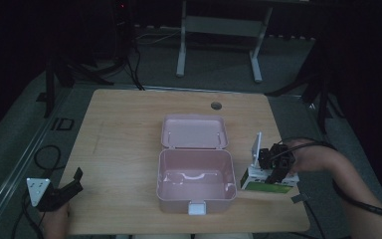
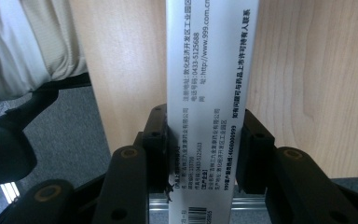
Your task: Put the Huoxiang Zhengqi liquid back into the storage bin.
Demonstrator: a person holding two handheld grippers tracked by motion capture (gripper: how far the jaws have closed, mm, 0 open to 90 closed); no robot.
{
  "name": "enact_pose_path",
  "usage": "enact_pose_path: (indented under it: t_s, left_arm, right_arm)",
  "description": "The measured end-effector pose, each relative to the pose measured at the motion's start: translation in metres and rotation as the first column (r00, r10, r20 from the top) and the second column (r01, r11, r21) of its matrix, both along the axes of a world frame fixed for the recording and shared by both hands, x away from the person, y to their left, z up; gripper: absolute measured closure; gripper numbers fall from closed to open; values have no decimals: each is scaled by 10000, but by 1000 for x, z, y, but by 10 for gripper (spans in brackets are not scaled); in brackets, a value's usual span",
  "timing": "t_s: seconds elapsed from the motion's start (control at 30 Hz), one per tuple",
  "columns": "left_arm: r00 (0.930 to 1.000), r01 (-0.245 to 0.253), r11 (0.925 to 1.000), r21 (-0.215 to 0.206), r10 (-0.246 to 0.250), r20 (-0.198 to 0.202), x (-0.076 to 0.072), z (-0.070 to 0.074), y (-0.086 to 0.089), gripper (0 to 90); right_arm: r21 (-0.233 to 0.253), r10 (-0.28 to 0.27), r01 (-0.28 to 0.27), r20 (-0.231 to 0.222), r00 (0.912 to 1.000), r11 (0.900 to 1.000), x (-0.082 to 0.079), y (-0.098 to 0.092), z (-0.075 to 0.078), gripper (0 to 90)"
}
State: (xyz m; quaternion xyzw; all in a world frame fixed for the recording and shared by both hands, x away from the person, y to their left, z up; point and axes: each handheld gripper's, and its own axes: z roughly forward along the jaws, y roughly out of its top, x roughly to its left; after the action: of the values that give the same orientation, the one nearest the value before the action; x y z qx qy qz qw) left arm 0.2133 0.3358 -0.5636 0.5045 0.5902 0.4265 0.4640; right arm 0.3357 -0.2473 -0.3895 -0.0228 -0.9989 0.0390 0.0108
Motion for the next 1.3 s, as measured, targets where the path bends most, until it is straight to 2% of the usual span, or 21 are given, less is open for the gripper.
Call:
enact_pose_path:
  t_s: [0.27,0.33,0.57,0.73,0.8,1.03,1.3]
  left_arm:
    - [10000,-1,10000,-15,1,2,0,0,0,7]
    - [10000,-7,10000,-14,7,6,0,0,0,8]
    - [10000,-12,10000,-20,12,-3,0,0,0,7]
    - [10000,4,10000,-16,-4,-4,0,0,0,7]
    - [10000,-1,10000,-17,1,1,0,0,0,7]
    - [10000,5,10000,-19,-5,-3,0,0,0,7]
    - [10000,43,10000,-49,-43,9,0,0,1,8]
  right_arm:
    - [-22,176,-175,319,9993,9998,-13,3,24,620]
    - [70,167,-170,425,9990,9998,-16,3,37,620]
    - [110,54,-61,654,9978,9999,-18,8,64,620]
    - [333,-26,-2,838,9965,9994,-18,13,81,620]
    - [377,13,-48,930,9957,9993,-18,16,85,620]
    - [250,-21,0,844,9964,9997,-20,37,90,620]
    - [359,493,-530,977,9940,9979,-23,68,99,620]
